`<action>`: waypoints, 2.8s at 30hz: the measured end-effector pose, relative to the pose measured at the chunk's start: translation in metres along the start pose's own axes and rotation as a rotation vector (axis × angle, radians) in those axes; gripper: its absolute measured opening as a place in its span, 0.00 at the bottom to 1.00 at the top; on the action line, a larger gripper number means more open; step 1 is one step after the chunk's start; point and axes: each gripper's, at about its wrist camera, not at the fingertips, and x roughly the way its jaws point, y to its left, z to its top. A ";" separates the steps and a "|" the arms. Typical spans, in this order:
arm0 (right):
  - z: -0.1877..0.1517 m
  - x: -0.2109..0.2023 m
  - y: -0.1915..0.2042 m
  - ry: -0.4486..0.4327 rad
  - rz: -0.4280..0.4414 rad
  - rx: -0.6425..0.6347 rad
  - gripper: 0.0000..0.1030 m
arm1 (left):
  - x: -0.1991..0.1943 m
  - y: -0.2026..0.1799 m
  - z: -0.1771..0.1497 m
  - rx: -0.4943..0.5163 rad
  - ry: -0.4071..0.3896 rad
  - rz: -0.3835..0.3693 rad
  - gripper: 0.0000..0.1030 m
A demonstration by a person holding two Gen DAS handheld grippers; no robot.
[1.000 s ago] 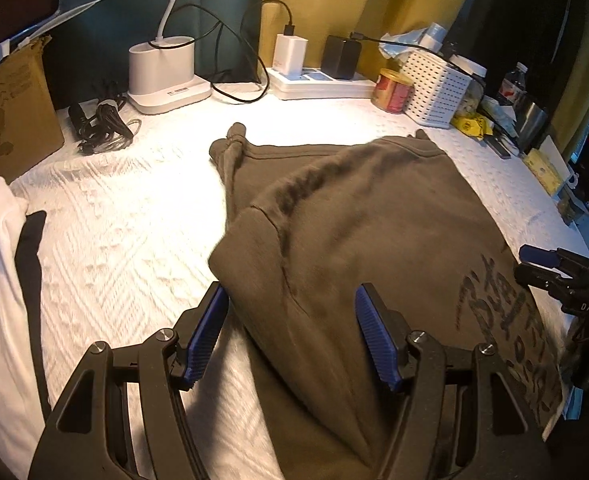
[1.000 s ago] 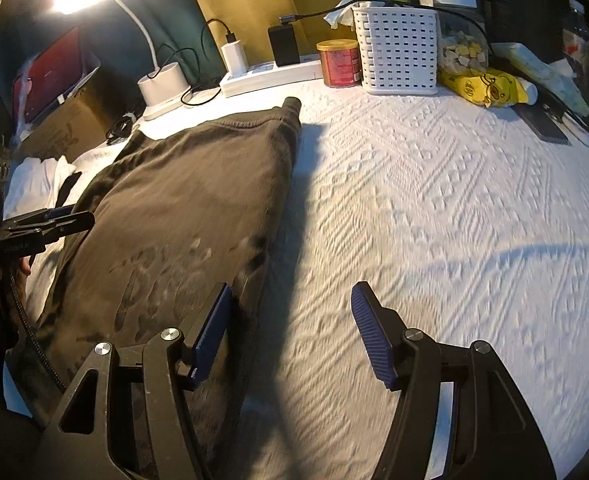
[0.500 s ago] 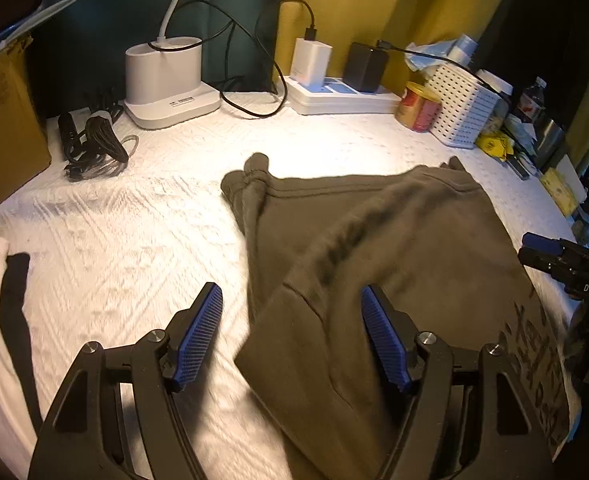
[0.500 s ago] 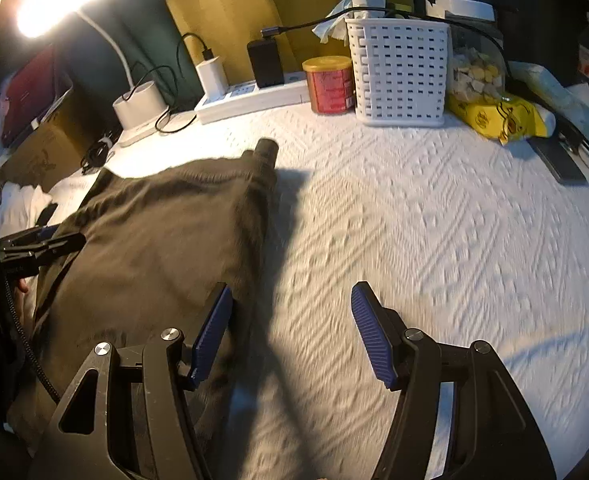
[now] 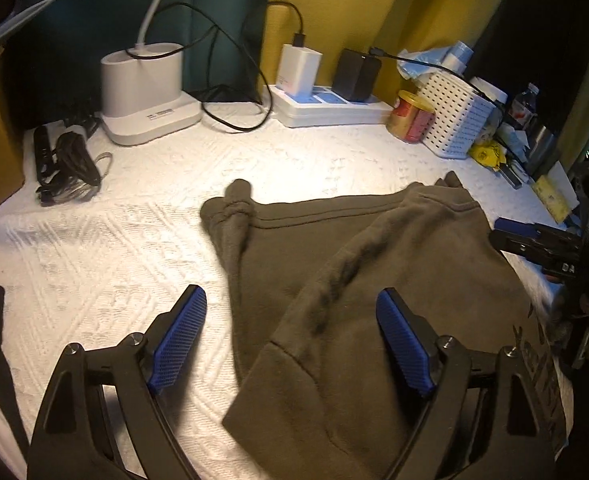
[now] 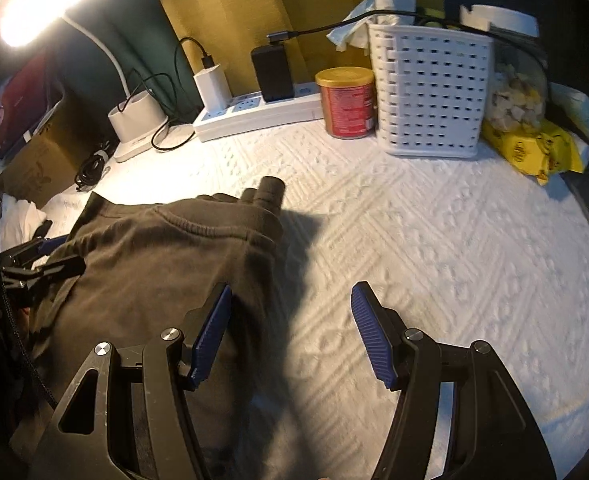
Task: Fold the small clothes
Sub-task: 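Grasp the folded shirt end with the right gripper while the left gripper grasps it too, then lift the folded shirt off the bedspread with both grippers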
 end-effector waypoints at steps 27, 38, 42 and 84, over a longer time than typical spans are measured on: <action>0.000 0.025 0.068 0.032 0.127 -0.221 0.19 | 0.013 -0.072 -0.012 0.231 0.036 -0.044 0.22; -0.009 0.006 0.067 -0.018 0.144 -0.191 0.17 | -0.004 -0.084 -0.018 0.218 -0.012 -0.029 0.20; -0.012 -0.009 0.067 -0.056 0.145 -0.181 0.17 | -0.015 -0.089 -0.020 0.213 -0.030 -0.019 0.19; -0.031 -0.219 0.165 -0.437 0.145 -0.388 0.15 | -0.192 -0.120 -0.056 0.234 -0.442 0.029 0.17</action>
